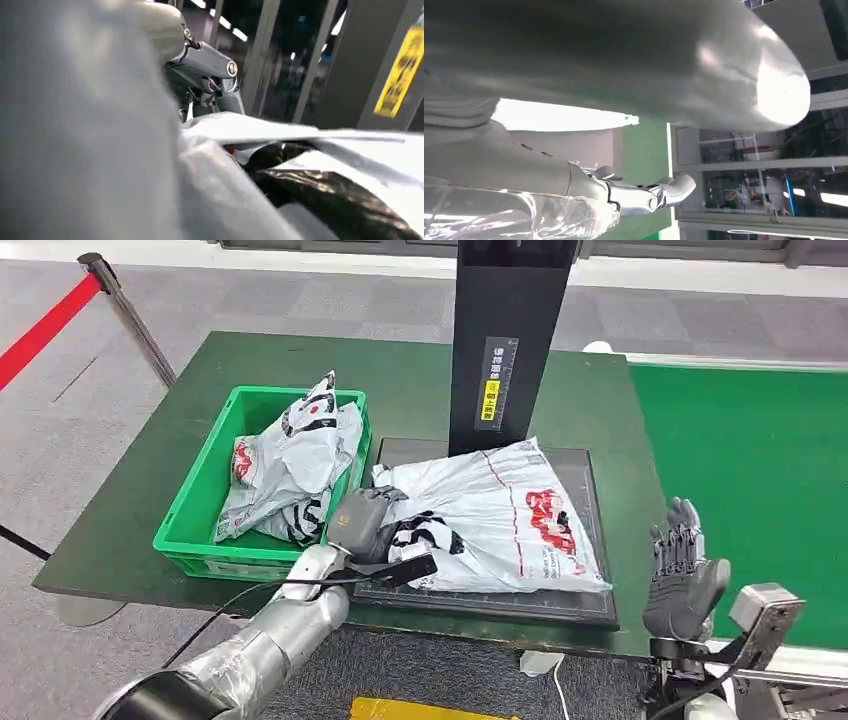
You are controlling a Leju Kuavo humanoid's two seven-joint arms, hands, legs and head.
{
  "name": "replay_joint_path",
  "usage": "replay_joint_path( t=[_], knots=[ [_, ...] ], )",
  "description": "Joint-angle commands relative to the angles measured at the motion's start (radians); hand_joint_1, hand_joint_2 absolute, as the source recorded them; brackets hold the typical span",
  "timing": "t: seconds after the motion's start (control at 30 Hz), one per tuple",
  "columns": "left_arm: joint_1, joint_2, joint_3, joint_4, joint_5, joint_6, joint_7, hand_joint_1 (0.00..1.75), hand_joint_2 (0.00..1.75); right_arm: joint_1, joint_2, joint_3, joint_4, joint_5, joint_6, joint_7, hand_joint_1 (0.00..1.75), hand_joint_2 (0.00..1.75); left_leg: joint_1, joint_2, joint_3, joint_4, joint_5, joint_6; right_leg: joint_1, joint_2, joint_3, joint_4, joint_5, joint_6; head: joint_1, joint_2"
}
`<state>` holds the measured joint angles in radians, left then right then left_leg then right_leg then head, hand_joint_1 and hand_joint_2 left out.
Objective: Moved the parcel from conveyor to table for the left to box.
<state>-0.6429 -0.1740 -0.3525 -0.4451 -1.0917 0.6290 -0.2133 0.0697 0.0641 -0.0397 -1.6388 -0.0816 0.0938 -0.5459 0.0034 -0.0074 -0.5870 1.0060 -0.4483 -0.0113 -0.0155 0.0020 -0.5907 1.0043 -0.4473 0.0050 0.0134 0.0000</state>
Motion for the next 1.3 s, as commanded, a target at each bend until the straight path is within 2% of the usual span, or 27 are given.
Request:
replay_joint_path(
  t=[0.03, 0.3, 0.73, 0.93, 1.13, 1.3],
  knots=[
    [-0.020, 0.029, -0.035, -0.038, -0.020, 0.004, 0.009, 1.75, 1.75, -0.035, 0.010, 0.041, 0.066, 0.002, 0.001, 0.005, 0.00, 0.00, 0.001, 0.003, 0.001, -0.001, 0.000, 0.000, 0.001, 0.002, 0.000, -0.002, 0.001, -0.001, 0.000, 0.000],
    [-0.017, 0.036, -0.037, -0.077, -0.130, 0.049, 0.065, 1.75, 1.75, -0.051, 0.004, 0.046, 0.094, 0.006, 0.005, 0.006, 0.00, 0.00, 0.001, 0.003, -0.001, -0.001, 0.000, 0.000, 0.001, 0.002, -0.001, -0.002, 0.001, -0.001, 0.000, 0.000],
    [-0.014, 0.029, 0.001, -0.153, -0.217, 0.020, 0.068, 1.75, 1.75, -0.054, -0.005, 0.053, 0.103, -0.003, -0.005, 0.011, 0.00, 0.00, 0.000, 0.002, -0.001, 0.000, 0.000, 0.000, 0.000, 0.002, -0.001, -0.001, 0.000, 0.000, 0.000, 0.000],
    [-0.025, 0.096, -0.015, -0.269, -0.405, -0.021, 0.173, 1.75, 1.75, -0.058, -0.018, 0.037, 0.133, -0.009, 0.005, 0.008, 0.00, 0.00, 0.001, 0.003, -0.002, 0.000, 0.000, 0.000, 0.001, 0.003, -0.002, -0.001, 0.001, -0.001, 0.000, 0.000],
    [-0.027, 0.101, -0.010, -0.279, -0.411, -0.029, 0.176, 1.75, 1.75, -0.060, -0.018, 0.035, 0.134, -0.010, 0.007, 0.008, 0.00, 0.00, 0.001, 0.002, -0.001, 0.000, 0.000, 0.000, 0.001, 0.001, -0.002, -0.001, 0.001, -0.001, 0.000, 0.000],
    [-0.020, 0.157, -0.011, -0.371, -0.479, -0.075, 0.232, 1.75, 1.75, -0.043, -0.014, 0.009, 0.107, -0.008, 0.028, 0.011, 0.00, 0.00, 0.001, 0.003, -0.002, 0.000, 0.000, 0.000, 0.001, 0.003, -0.002, -0.001, 0.001, 0.000, 0.000, 0.000]
  ],
)
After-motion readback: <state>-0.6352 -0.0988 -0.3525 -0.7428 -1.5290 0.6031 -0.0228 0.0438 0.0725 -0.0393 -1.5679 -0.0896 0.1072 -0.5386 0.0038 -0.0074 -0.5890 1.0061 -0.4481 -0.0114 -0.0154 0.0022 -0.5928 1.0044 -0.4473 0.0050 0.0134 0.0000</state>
